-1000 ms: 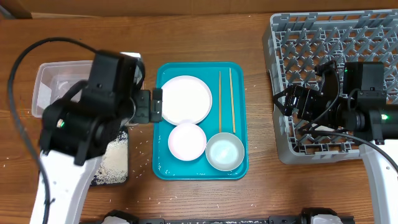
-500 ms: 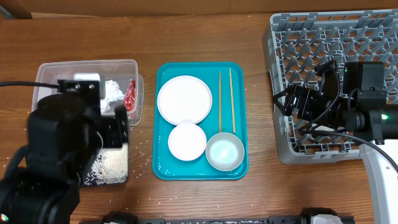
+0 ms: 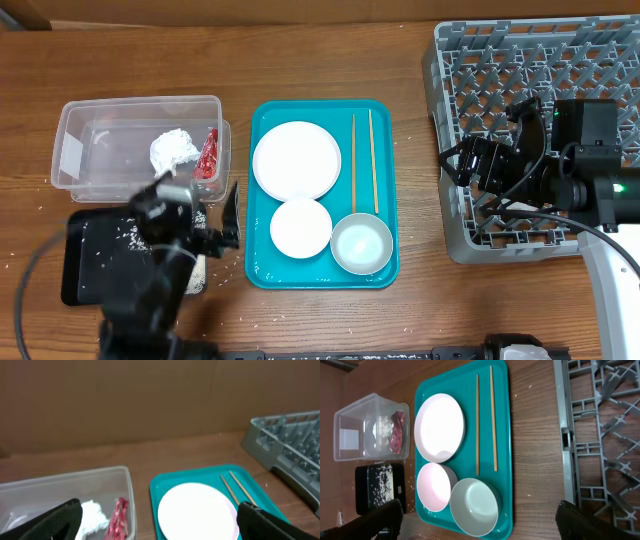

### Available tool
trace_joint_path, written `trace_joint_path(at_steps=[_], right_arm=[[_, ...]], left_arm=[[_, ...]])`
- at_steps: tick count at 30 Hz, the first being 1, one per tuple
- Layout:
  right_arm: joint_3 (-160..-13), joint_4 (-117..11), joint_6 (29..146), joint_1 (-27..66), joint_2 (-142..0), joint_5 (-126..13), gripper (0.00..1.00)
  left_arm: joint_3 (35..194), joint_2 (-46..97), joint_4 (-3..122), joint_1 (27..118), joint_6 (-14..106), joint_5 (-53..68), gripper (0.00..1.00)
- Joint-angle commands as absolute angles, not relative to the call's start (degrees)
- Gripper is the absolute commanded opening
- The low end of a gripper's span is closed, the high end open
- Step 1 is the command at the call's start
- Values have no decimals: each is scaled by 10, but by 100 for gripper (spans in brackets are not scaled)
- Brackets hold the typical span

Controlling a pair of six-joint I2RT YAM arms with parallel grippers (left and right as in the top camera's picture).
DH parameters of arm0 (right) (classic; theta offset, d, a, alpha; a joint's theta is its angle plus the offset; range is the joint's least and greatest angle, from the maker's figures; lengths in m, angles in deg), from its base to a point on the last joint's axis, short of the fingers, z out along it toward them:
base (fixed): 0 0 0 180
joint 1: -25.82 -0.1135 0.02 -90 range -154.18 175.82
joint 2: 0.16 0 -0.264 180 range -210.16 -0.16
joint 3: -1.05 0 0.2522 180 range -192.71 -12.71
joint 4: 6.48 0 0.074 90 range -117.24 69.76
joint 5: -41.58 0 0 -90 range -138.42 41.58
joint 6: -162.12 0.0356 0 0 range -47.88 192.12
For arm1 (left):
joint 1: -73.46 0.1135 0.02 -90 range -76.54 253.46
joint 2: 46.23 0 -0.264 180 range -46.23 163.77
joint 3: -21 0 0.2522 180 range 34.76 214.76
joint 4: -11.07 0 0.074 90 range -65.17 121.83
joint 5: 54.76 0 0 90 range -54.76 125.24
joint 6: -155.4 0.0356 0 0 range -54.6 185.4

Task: Sort waste into correct bins and load items into the dishwasher

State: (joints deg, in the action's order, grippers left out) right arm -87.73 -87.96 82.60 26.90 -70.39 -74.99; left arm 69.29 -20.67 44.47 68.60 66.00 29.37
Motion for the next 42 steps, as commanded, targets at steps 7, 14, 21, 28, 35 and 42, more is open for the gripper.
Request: trace_joint_path(at_steps=[7, 14, 21, 28, 35, 42], right_arm=[[-892, -878, 825, 267, -697, -748, 100], [-892, -878, 825, 267, -697, -748, 100], [-892, -878, 825, 267, -697, -748, 100], [-892, -878, 825, 267, -697, -748, 100], [-892, -878, 826, 267, -697, -750, 100], [-882, -883, 826, 161, -718, -814, 85]], left_arm=[[475, -433, 390, 690, 665, 301, 100], [379, -460, 308, 691, 665, 312, 100], [350, -460, 289, 691, 667, 316, 100], [350, -460, 290, 690, 667, 316, 100], [350, -460, 290, 690, 667, 316, 100], [350, -460, 290, 690, 667, 316, 100]])
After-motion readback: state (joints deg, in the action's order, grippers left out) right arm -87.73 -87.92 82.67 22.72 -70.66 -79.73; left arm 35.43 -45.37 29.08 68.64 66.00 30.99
